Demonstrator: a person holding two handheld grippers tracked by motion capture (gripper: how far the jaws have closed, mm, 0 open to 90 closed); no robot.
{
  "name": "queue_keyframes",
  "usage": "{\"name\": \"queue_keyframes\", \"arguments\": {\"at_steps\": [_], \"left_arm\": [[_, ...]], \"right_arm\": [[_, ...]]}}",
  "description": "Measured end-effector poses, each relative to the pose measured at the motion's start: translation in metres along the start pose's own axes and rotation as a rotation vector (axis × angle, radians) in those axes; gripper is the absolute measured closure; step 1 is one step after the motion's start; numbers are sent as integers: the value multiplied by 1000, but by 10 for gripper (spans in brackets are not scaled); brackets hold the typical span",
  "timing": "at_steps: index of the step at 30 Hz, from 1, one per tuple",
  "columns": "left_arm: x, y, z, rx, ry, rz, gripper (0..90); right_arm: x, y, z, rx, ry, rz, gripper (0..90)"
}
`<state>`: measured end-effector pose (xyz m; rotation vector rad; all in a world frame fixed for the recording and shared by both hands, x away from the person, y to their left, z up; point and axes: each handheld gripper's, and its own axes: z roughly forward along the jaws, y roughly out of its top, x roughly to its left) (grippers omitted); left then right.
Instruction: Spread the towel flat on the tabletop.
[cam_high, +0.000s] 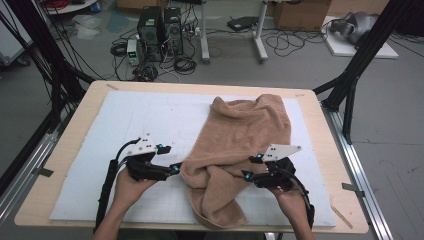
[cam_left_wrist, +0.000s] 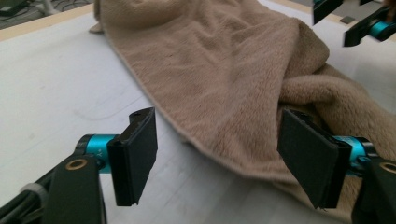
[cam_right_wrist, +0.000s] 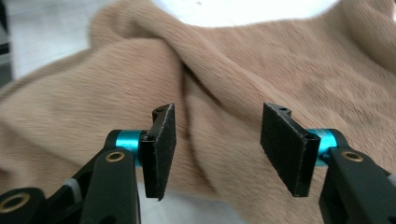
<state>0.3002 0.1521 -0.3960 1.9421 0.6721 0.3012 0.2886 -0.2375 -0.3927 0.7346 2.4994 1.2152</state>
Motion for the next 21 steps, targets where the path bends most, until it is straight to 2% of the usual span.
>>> {"name": "queue_keyframes", "arguments": {"at_steps": [1,4,6,7,8,10,11,12,13,14,15,16,17,18,21], "left_arm": [[0,2,8,7,-13,1,298],[-1,4,26,49,-42,18,311],[-1,5,39,84,-65,27,319],[-1,4,44,102,-79,25,319],[0,3,51,125,-97,4,333],[3,1,58,160,-103,-5,357],[4,0,61,178,-121,-6,454],[4,-1,63,196,-130,0,454],[3,-2,66,224,-138,8,572],[2,-3,68,244,-144,13,572],[1,-4,71,274,-141,41,663],[-1,-4,71,280,-137,52,663],[-1,-4,71,274,-142,59,703],[-1,-4,70,273,-145,66,794],[-2,-3,66,271,-135,85,826]], "right_arm": [[0,0,0,0,0,0,433],[-15,-8,8,27,-42,19,400],[-22,-12,13,28,-30,53,368],[-22,-12,13,28,-30,53,368],[-25,-14,16,33,-25,69,361],[-28,-16,22,42,-18,75,360],[-28,-17,28,56,-8,75,384],[-28,-17,28,56,-8,75,384],[-27,-18,34,74,9,72,432],[-27,-18,34,74,9,72,432],[-26,-19,39,88,16,57,481],[-26,-19,39,88,16,57,481],[-26,-19,40,89,25,57,521],[-25,-18,41,88,42,45,575],[-25,-17,41,91,50,25,724]]}}
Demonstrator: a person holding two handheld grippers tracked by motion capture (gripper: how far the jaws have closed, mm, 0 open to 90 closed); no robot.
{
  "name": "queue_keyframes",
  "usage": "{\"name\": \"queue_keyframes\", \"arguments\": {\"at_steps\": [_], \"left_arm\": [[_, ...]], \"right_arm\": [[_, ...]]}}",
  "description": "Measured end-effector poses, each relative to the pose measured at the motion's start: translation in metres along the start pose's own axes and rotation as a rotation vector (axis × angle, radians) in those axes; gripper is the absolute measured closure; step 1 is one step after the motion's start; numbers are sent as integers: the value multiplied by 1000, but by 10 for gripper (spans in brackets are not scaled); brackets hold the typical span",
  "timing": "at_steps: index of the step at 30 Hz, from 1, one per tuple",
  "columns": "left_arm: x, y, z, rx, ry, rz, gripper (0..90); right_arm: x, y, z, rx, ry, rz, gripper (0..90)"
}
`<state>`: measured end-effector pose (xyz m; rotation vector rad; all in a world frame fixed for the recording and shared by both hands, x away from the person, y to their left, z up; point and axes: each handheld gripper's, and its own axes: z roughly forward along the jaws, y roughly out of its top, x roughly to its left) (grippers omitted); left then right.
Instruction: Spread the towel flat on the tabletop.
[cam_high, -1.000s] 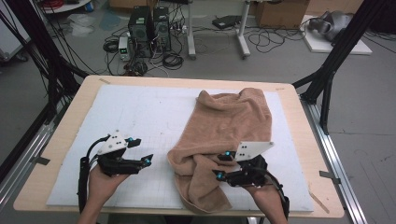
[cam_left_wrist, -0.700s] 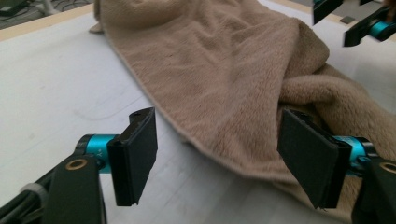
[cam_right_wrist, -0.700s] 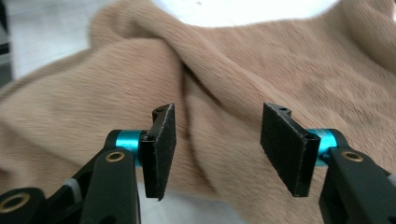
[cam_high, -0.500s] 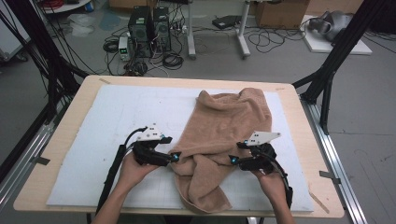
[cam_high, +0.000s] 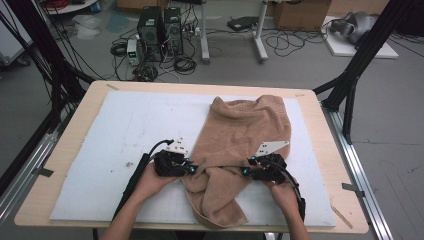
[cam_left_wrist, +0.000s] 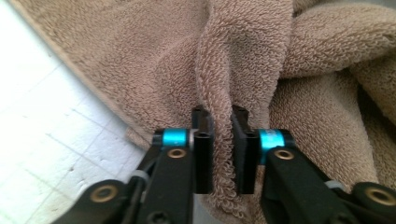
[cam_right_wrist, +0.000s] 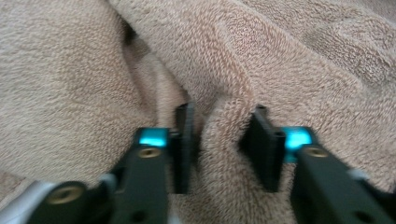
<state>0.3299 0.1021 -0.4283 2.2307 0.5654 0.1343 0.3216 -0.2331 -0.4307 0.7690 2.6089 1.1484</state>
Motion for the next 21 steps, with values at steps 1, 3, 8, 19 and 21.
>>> {"name": "queue_keyframes", "arguments": {"at_steps": [1,3,8,19,21], "left_arm": [[-1,0,-3,-4,12,5,830],[-2,-1,-13,-18,38,16,835],[-1,-11,-51,-106,87,8,839],[-33,-61,-124,-224,185,-24,841],[-43,-69,-136,-253,207,-22,841]], "right_arm": [[0,1,0,-3,-1,-13,757],[2,4,-3,-5,-3,-36,792],[11,18,-11,-41,22,-78,811],[64,56,-4,-68,184,-202,809],[78,59,-5,-67,204,-226,808]]}}
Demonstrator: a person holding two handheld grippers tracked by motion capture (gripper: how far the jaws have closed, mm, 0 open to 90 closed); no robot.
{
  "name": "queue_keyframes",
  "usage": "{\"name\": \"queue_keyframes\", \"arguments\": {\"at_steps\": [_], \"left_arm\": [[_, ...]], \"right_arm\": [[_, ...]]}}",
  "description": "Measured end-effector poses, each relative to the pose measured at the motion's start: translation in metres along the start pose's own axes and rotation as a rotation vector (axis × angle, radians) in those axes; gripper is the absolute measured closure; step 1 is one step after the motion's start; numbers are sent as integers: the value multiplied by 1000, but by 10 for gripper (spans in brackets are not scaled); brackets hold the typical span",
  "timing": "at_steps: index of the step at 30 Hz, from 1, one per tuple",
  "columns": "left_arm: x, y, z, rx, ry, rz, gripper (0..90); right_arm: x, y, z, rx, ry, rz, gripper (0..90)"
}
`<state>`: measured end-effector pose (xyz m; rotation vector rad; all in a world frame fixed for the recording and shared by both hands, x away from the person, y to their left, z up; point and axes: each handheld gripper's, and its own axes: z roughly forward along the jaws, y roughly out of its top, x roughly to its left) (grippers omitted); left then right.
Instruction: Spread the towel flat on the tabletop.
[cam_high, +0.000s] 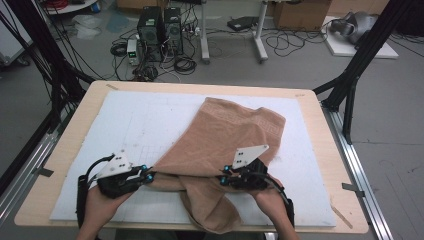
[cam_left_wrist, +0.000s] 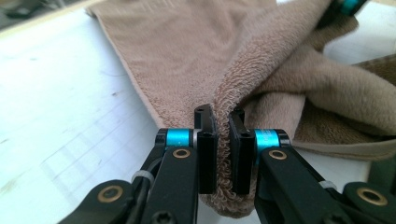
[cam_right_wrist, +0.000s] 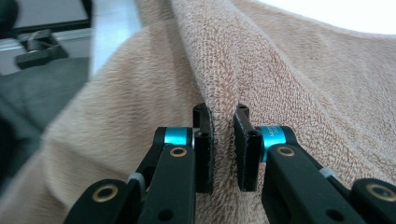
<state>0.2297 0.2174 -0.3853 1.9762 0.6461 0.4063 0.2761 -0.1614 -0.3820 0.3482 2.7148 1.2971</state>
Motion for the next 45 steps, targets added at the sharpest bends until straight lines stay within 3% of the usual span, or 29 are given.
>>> {"name": "queue_keyframes", "arguments": {"at_steps": [3,8,9,11,12,13,14,18,23,24,25,26,28,29,32,36,41,43,45], "left_arm": [[-14,-7,-19,-10,13,10,841],[-35,-18,-36,27,6,45,838],[-39,-19,-37,32,-1,52,838],[-41,-17,-38,34,-18,62,817],[-41,-15,-39,29,-26,64,721],[-40,-12,-39,22,-37,65,721],[-39,-8,-40,10,-38,69,628],[-29,8,-38,-23,-39,85,572],[-9,20,-13,-10,-60,87,535],[-3,22,-4,-11,-68,78,529],[1,23,5,-15,-77,57,511],[4,24,11,-16,-87,51,511],[10,26,32,9,-63,63,508],[14,27,41,18,-60,61,503],[26,26,67,61,-34,73,505],[42,17,94,150,-62,49,528],[58,3,113,240,-97,-27,528],[57,-1,117,270,-99,-15,546],[54,-2,116,270,-73,22,572]], "right_arm": [[20,6,3,3,27,-28,808],[44,6,2,13,67,-59,774],[44,6,2,13,67,-59,774],[45,5,-1,6,75,-52,689],[43,3,-8,-17,78,-29,629],[43,3,-8,-17,78,-29,629],[40,0,-18,-39,53,-12,590],[33,-6,-33,-71,20,14,560],[14,-20,-52,-65,-108,59,524],[10,-23,-53,-64,-119,72,518],[-3,-32,-54,-44,-168,104,499],[-3,-32,-54,-44,-168,104,499],[-14,-41,-55,-27,-207,135,491],[-25,-50,-55,-25,-232,177,479],[-35,-58,-54,-20,-245,206,479],[-49,-75,-41,18,-228,250,482],[-52,-81,-26,44,-188,252,482],[-52,-82,-18,60,-165,248,476],[-51,-82,-13,73,-160,237,476]]}}
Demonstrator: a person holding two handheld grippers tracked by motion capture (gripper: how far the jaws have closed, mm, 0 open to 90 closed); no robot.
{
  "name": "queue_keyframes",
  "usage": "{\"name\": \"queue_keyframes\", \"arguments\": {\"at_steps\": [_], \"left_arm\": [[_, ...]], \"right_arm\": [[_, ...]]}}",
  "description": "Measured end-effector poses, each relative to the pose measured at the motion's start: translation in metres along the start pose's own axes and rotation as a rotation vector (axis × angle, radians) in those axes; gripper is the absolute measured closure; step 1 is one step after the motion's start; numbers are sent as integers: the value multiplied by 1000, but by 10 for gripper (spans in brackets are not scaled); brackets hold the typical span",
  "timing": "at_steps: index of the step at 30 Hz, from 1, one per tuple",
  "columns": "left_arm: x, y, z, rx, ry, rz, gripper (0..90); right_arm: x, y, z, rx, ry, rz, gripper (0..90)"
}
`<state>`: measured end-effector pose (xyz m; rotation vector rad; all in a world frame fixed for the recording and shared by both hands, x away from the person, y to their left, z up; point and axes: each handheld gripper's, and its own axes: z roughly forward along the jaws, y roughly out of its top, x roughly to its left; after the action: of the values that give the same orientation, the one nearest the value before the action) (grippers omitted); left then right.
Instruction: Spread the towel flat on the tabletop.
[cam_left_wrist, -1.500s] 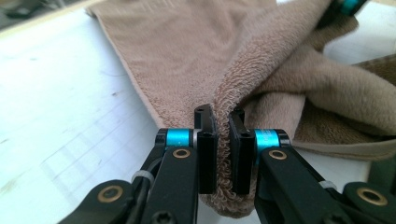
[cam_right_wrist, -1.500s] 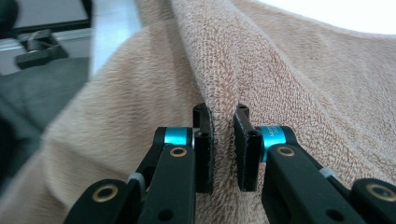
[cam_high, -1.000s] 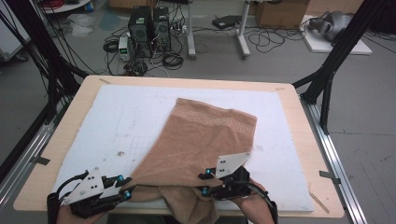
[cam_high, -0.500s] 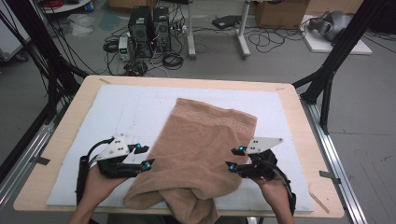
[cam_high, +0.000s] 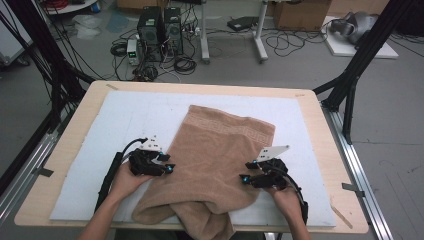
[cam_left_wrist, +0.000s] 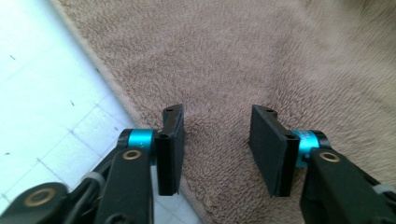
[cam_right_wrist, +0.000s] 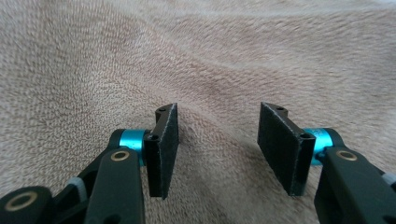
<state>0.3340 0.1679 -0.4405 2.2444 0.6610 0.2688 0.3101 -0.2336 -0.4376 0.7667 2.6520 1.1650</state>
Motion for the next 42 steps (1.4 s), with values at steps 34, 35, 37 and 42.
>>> {"name": "queue_keyframes", "arguments": {"at_steps": [34,35,37,42], "left_arm": [[-62,-72,-97,-115,110,1,869],[-62,-73,-99,-118,107,-1,869],[-63,-74,-103,-124,99,-3,864],[-51,-58,-110,-155,101,-8,650]], "right_arm": [[87,13,9,53,344,-284,893],[90,13,6,54,353,-281,892],[91,14,1,47,337,-287,837],[67,28,-12,4,238,-208,674]]}}
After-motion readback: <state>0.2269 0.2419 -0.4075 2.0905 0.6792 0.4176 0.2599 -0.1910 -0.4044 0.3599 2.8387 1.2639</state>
